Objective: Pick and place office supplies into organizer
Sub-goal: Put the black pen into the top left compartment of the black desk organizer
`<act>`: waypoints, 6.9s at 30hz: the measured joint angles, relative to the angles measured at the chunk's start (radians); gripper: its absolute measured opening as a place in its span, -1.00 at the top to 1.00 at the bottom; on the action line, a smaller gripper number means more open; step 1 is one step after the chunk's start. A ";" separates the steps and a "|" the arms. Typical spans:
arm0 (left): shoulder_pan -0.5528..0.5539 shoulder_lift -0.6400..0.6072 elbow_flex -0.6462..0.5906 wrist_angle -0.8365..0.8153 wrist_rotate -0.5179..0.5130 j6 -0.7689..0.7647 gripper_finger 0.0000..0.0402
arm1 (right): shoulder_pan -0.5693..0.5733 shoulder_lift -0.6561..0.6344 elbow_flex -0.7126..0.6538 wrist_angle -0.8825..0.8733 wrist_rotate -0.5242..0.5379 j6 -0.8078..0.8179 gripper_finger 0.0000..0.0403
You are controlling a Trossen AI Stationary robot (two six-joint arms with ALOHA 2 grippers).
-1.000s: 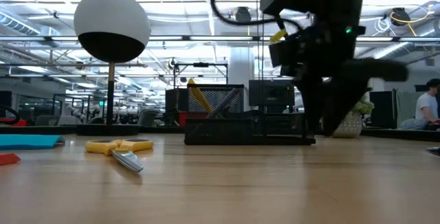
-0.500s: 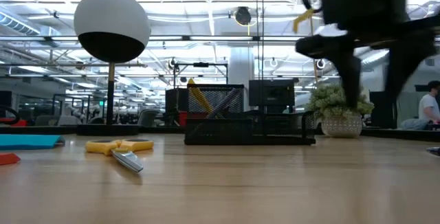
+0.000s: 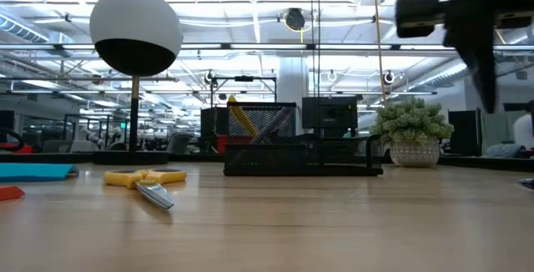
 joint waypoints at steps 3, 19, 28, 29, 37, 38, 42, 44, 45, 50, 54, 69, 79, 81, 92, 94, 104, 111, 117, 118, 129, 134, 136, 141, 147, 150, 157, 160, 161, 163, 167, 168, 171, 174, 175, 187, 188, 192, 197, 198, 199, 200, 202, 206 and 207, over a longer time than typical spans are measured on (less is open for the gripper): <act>0.000 0.000 0.000 0.000 0.000 0.000 0.64 | 0.014 0.015 0.000 -0.003 0.000 -0.035 0.25; 0.000 0.000 0.000 0.000 0.000 0.000 0.64 | 0.048 0.046 -0.035 0.001 -0.027 -0.266 0.25; 0.000 0.000 0.000 0.000 0.000 0.000 0.64 | 0.045 0.046 -0.100 0.091 -0.045 -0.339 0.25; 0.000 0.000 0.000 0.000 0.000 0.000 0.64 | 0.043 0.046 -0.102 0.096 -0.062 -0.344 0.25; 0.000 0.000 0.000 0.000 0.000 0.000 0.64 | 0.036 0.046 -0.142 0.210 -0.081 -0.376 0.25; 0.000 0.000 0.000 0.000 0.000 0.000 0.64 | 0.034 0.046 -0.148 0.216 -0.082 -0.378 0.25; 0.000 0.000 0.000 0.000 0.000 0.000 0.64 | 0.017 0.046 -0.163 0.218 -0.109 -0.380 0.25; 0.000 0.000 0.000 0.000 0.000 0.000 0.64 | 0.008 0.046 -0.168 0.218 -0.121 -0.380 0.25; 0.000 0.000 0.000 0.000 0.000 0.000 0.64 | 0.003 0.046 -0.170 0.219 -0.130 -0.381 0.25; 0.000 0.000 0.000 0.000 0.000 0.000 0.64 | -0.008 0.063 -0.176 0.214 -0.133 -0.402 0.25; 0.000 0.000 0.000 0.000 0.000 0.000 0.64 | -0.008 0.085 -0.174 0.223 -0.134 -0.405 0.25; 0.000 0.000 0.000 0.000 0.000 0.000 0.64 | -0.009 0.091 -0.175 0.234 -0.134 -0.403 0.58; 0.000 0.000 0.000 0.000 0.000 0.000 0.64 | -0.009 0.092 -0.176 0.233 -0.134 -0.396 0.88; 0.000 0.000 0.000 0.000 0.000 0.000 0.64 | -0.009 0.092 -0.176 0.234 -0.134 -0.380 0.88; 0.000 0.000 0.000 0.000 0.000 0.000 0.64 | -0.011 0.083 -0.175 0.234 -0.132 -0.337 0.88; 0.000 0.000 0.000 0.000 0.000 0.000 0.64 | -0.015 0.079 -0.168 0.230 -0.133 -0.326 0.88; 0.000 0.000 0.000 0.000 0.000 0.000 0.64 | -0.049 0.046 -0.151 0.228 -0.101 -0.307 0.88; 0.000 0.000 0.000 0.000 0.000 0.000 0.64 | -0.109 0.024 -0.150 0.254 0.057 -0.242 0.88; 0.000 0.000 0.000 0.000 0.000 0.000 0.64 | -0.174 0.013 -0.150 0.324 0.140 -0.134 0.88; 0.000 0.000 0.000 0.000 0.000 0.000 0.64 | -0.181 0.013 -0.150 0.338 0.140 -0.119 0.88; 0.000 0.000 0.000 0.000 0.000 0.000 0.64 | -0.208 0.013 -0.149 0.548 0.268 0.026 0.88; 0.000 0.000 0.000 0.000 0.000 0.000 0.64 | -0.226 0.012 -0.149 0.648 0.343 0.126 0.88; 0.000 0.000 0.000 0.000 0.000 0.000 0.64 | -0.237 0.012 -0.149 0.695 0.379 0.157 0.88; 0.000 0.000 0.000 0.000 0.000 0.000 0.64 | -0.268 0.012 -0.149 0.836 0.455 0.213 0.88; 0.000 0.000 0.000 0.000 0.000 0.000 0.64 | -0.320 0.012 -0.148 1.025 0.536 0.237 0.88; 0.000 0.000 0.000 0.000 0.000 0.000 0.64 | -0.348 0.012 -0.148 1.128 0.556 0.254 0.88; 0.000 0.000 0.000 0.000 0.000 0.000 0.64 | -0.396 0.010 -0.262 1.531 0.556 0.294 0.88; 0.000 0.000 0.000 0.000 0.000 0.000 0.64 | -0.414 0.010 -0.343 1.688 0.555 0.325 0.88; 0.000 0.000 0.000 0.000 0.000 0.000 0.64 | -0.420 0.010 -0.368 1.726 0.555 0.340 0.88; 0.000 0.000 0.000 0.000 0.000 0.000 0.64 | -0.431 0.014 -0.417 1.800 0.554 0.357 0.88; 0.000 0.000 0.000 0.000 0.000 0.000 0.64 | -0.441 0.014 -0.494 1.965 0.544 0.364 0.88; 0.000 0.000 0.000 0.000 0.000 0.000 0.64 | -0.442 0.014 -0.508 1.996 0.526 0.370 0.88; 0.000 0.000 0.000 0.000 0.000 0.000 0.64 | -0.455 0.020 -0.528 2.029 0.486 0.405 0.88; 0.000 0.000 0.000 0.000 0.000 0.000 0.64 | -0.466 0.043 -0.530 2.043 0.472 0.414 0.88; 0.000 0.000 0.000 0.000 0.000 0.000 0.64 | -0.467 0.056 -0.529 2.068 0.471 0.415 0.88; 0.000 0.000 0.000 0.000 0.000 0.000 0.64 | -0.488 0.193 -0.529 2.198 0.446 0.460 0.88; 0.000 0.000 0.000 0.000 0.000 0.000 0.64 | -0.488 0.206 -0.529 2.209 0.446 0.463 0.88; 0.000 0.000 0.000 0.000 0.000 0.000 0.64 | -0.488 0.231 -0.529 2.223 0.447 0.474 0.88; 0.000 0.000 0.000 0.000 0.000 0.000 0.64 | -0.488 0.231 -0.529 2.223 0.449 0.464 0.88; 0.000 0.000 0.000 0.000 0.000 0.000 0.64 | -0.488 0.231 -0.529 2.223 0.450 0.463 0.88; 0.000 0.000 0.000 0.000 0.000 0.000 0.64 | -0.488 0.231 -0.529 2.223 0.454 0.468 0.88; 0.000 0.000 0.000 0.000 0.000 0.000 0.64 | -0.488 0.231 -0.529 2.217 0.468 0.479 0.87; 0.000 0.000 0.000 0.000 0.000 0.000 0.64 | -0.487 0.231 -0.529 2.200 0.500 0.501 0.79; 0.000 0.000 0.000 0.000 0.000 0.000 0.64 | -0.487 0.231 -0.529 2.201 0.505 0.508 0.55; 0.000 0.000 0.000 0.000 0.000 0.000 0.64 | -0.487 0.231 -0.529 2.200 0.505 0.508 0.50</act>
